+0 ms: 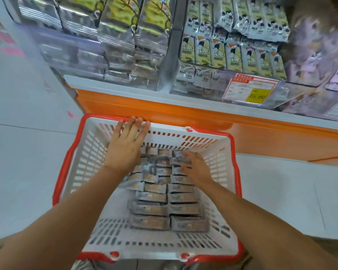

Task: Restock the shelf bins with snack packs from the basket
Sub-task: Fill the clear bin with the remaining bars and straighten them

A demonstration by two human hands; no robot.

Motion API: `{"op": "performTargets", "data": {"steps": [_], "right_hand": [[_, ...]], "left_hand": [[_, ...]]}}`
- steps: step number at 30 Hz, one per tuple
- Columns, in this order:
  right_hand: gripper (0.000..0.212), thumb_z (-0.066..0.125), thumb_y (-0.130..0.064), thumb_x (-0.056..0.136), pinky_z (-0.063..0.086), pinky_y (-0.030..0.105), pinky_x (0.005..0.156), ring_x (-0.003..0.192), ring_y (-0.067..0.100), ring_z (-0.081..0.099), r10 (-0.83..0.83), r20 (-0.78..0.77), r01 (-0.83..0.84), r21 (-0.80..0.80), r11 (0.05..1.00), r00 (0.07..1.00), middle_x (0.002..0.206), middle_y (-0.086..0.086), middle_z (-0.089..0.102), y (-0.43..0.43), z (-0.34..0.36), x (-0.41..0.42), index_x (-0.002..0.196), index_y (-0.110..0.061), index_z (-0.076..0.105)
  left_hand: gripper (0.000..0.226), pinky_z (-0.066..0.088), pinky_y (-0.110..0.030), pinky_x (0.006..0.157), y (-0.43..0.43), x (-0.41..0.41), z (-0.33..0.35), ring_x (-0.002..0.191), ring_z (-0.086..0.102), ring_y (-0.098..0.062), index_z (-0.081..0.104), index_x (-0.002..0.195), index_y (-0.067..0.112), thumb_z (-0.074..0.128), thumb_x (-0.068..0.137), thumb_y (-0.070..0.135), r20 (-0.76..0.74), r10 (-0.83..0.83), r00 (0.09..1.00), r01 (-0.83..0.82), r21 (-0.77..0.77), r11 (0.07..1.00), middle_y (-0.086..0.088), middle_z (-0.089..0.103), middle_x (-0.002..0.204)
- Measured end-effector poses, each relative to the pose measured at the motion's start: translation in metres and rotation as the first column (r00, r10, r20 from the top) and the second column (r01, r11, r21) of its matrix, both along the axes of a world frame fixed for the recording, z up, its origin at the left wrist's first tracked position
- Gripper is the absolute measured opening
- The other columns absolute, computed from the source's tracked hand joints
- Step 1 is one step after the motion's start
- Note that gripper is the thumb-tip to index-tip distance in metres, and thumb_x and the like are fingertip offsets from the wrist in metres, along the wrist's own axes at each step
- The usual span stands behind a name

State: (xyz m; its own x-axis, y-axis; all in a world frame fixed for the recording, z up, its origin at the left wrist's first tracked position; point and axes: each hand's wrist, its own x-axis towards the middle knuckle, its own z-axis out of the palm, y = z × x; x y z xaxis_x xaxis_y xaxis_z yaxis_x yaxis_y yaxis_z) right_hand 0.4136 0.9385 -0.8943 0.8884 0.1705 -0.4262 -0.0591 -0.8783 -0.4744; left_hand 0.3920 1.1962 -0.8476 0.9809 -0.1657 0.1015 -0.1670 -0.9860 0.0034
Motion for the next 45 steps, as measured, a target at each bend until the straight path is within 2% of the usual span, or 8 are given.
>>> {"op": "performTargets", "data": {"steps": [4, 10, 23, 31, 34, 36, 40, 45], "right_hand": [[0.062, 0.066, -0.021, 0.090, 0.037, 0.034, 0.109, 0.138, 0.023, 0.034, 0.037, -0.062, -0.041, -0.065, 0.997, 0.997, 0.147, 0.002, 0.040, 0.002, -0.018, 0.002, 0.145, -0.025, 0.036], [0.072, 0.072, -0.013, 0.083, 0.046, 0.039, 0.103, 0.131, 0.026, 0.044, 0.033, 0.023, -0.030, -0.134, 0.991, 0.999, 0.143, 0.005, 0.046, 0.002, -0.035, 0.002, 0.144, -0.023, 0.036], [0.042, 0.069, -0.017, 0.085, 0.047, 0.035, 0.093, 0.117, 0.027, 0.050, 0.189, 0.102, -0.151, -0.302, 0.941, 0.977, 0.127, 0.010, 0.057, 0.007, -0.032, 0.005, 0.124, -0.014, 0.057], [0.020, 0.069, -0.023, 0.086, 0.041, 0.016, 0.061, 0.077, 0.011, 0.060, -0.028, 0.076, 0.016, 0.155, 0.988, 0.997, 0.086, -0.004, 0.061, 0.010, 0.020, 0.006, 0.101, -0.020, 0.056], [0.019, 0.065, -0.011, 0.089, 0.039, 0.014, 0.057, 0.059, 0.000, 0.051, -0.172, 0.031, 0.140, 0.442, 0.886, 0.985, 0.071, -0.005, 0.054, 0.013, 0.052, 0.001, 0.102, -0.015, 0.051], [0.027, 0.062, -0.004, 0.088, 0.046, 0.026, 0.061, 0.063, 0.012, 0.055, -0.231, 0.009, 0.179, 0.603, 0.777, 0.973, 0.077, 0.008, 0.058, 0.014, 0.071, -0.004, 0.111, -0.014, 0.051], [0.031, 0.062, -0.002, 0.085, 0.054, 0.051, 0.082, 0.084, 0.036, 0.059, -0.243, 0.022, 0.157, 0.706, 0.691, 0.970, 0.097, -0.001, 0.061, 0.013, 0.104, -0.016, 0.110, -0.019, 0.055], [0.036, 0.064, 0.012, 0.081, 0.050, 0.022, 0.076, 0.104, 0.017, 0.058, -0.244, 0.114, 0.081, 0.743, 0.665, 0.963, 0.105, -0.001, 0.057, 0.009, 0.146, -0.032, 0.102, -0.015, 0.051]], "left_hand": [[0.095, 0.011, -0.053, 0.117, -0.003, 0.002, -0.008, 0.139, 0.024, -0.037, 0.034, 0.148, 0.008, 0.082, 0.066, 0.013, 0.071, -0.005, 0.997, 0.007, -0.023, 1.000, -0.021, 0.043, 0.147], [0.092, 0.012, -0.056, 0.118, -0.006, 0.000, -0.007, 0.142, 0.024, -0.039, 0.030, 0.151, 0.008, 0.076, 0.072, 0.022, 0.024, 0.011, 1.000, -0.011, 0.001, 1.000, -0.022, 0.039, 0.150], [0.092, 0.007, -0.053, 0.121, -0.008, 0.000, 0.002, 0.146, 0.021, -0.038, 0.022, 0.154, 0.011, 0.073, 0.079, 0.025, -0.100, 0.045, 0.994, -0.043, 0.028, 0.999, -0.017, 0.031, 0.156], [0.083, 0.002, -0.052, 0.122, -0.013, 0.000, 0.018, 0.150, 0.008, -0.033, 0.012, 0.157, 0.014, 0.060, 0.091, 0.025, -0.177, 0.078, 0.981, -0.079, -0.001, 0.997, -0.014, 0.018, 0.161], [0.074, 0.008, -0.049, 0.122, -0.019, 0.000, 0.033, 0.148, 0.012, -0.033, 0.022, 0.155, 0.014, 0.058, 0.091, 0.021, -0.192, 0.081, 0.978, -0.101, -0.097, 0.990, -0.014, 0.023, 0.158], [0.062, 0.020, -0.046, 0.119, -0.022, -0.001, 0.045, 0.141, 0.026, -0.034, 0.038, 0.149, 0.014, 0.060, 0.090, 0.019, -0.182, 0.085, 0.980, -0.122, -0.201, 0.972, -0.015, 0.031, 0.151], [0.036, 0.043, -0.042, 0.100, -0.037, -0.004, 0.076, 0.116, 0.053, -0.031, 0.056, 0.134, 0.012, 0.049, 0.099, 0.021, -0.246, 0.085, 0.966, -0.214, -0.566, 0.796, -0.013, 0.045, 0.134], [0.039, 0.049, -0.038, 0.089, -0.063, -0.007, 0.111, 0.100, 0.063, -0.029, 0.059, 0.120, 0.010, 0.037, 0.105, 0.038, -0.573, 0.105, 0.812, -0.568, -0.738, 0.365, -0.009, 0.065, 0.113]]}}
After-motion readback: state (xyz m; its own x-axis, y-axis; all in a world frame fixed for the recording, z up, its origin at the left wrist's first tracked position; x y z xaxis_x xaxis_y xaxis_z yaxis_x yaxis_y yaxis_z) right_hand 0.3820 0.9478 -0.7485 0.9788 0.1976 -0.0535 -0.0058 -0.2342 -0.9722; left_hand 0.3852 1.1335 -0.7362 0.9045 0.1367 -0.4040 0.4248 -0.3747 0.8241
